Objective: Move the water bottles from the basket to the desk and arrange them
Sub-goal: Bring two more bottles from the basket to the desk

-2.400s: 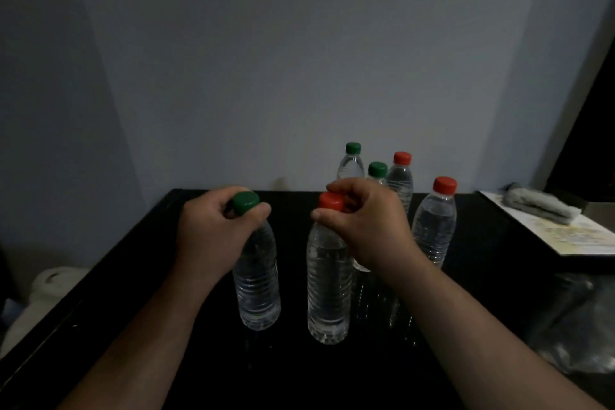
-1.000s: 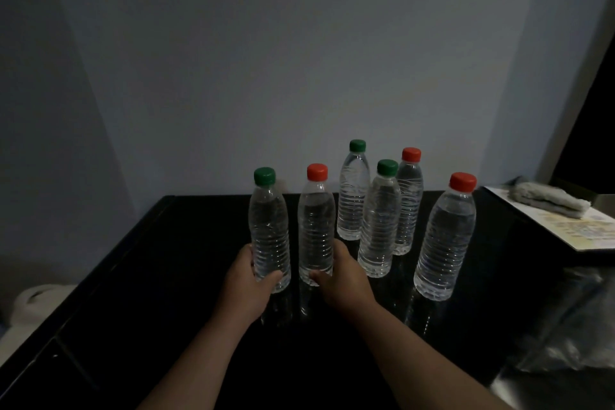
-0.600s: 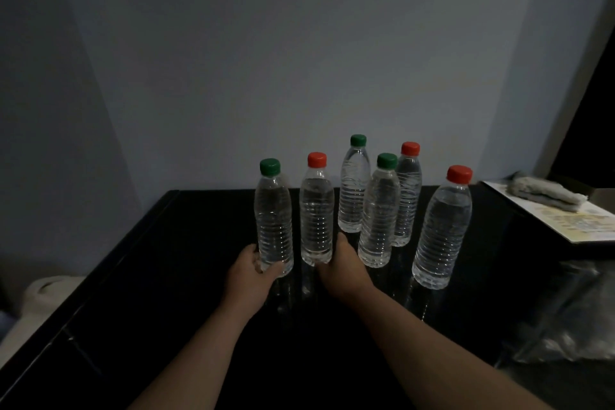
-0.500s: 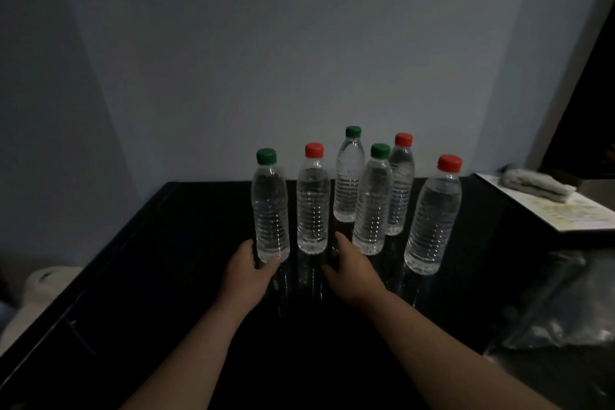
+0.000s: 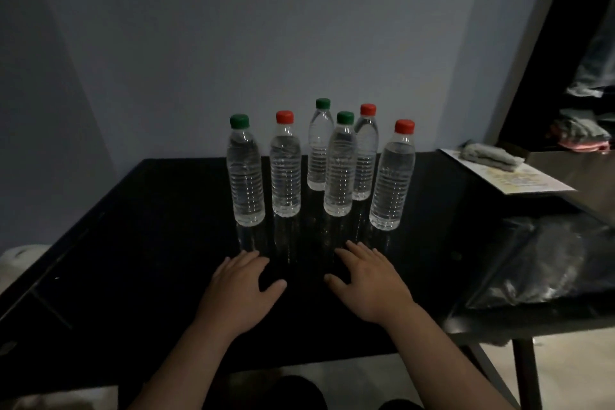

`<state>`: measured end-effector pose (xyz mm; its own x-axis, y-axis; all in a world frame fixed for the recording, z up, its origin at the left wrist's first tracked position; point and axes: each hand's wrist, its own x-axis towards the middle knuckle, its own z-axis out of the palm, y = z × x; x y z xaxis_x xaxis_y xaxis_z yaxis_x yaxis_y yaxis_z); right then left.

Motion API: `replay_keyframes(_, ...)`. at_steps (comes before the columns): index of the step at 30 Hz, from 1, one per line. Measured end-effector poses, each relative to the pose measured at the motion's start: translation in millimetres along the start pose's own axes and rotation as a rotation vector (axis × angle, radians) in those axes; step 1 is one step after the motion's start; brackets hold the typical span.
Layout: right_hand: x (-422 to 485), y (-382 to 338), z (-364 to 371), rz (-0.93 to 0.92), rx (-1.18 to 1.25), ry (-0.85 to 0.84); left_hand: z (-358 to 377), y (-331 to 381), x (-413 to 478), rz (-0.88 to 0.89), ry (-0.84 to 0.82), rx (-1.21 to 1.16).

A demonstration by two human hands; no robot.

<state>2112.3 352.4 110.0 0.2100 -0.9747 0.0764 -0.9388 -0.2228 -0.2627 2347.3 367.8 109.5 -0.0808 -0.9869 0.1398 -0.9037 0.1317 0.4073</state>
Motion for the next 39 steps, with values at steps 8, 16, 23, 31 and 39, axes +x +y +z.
replay_keyframes(8,0,0,-4,-0.009,-0.01,-0.002,-4,6,-3,0.019,0.026,0.021)
replay_keyframes(16,0,2,-2,-0.026,-0.026,0.061,-2,5,-1,0.011,0.025,0.035)
replay_keyframes(23,5,5,2,-0.044,-0.062,0.047,3,-1,4,-0.017,-0.001,0.08)
replay_keyframes(31,4,1,-4,-0.003,-0.059,-0.047,-4,1,8,-0.081,-0.11,0.086)
replay_keyframes(39,26,0,-49,-0.051,-0.13,-0.399,-31,21,22,-0.252,-0.334,-0.021)
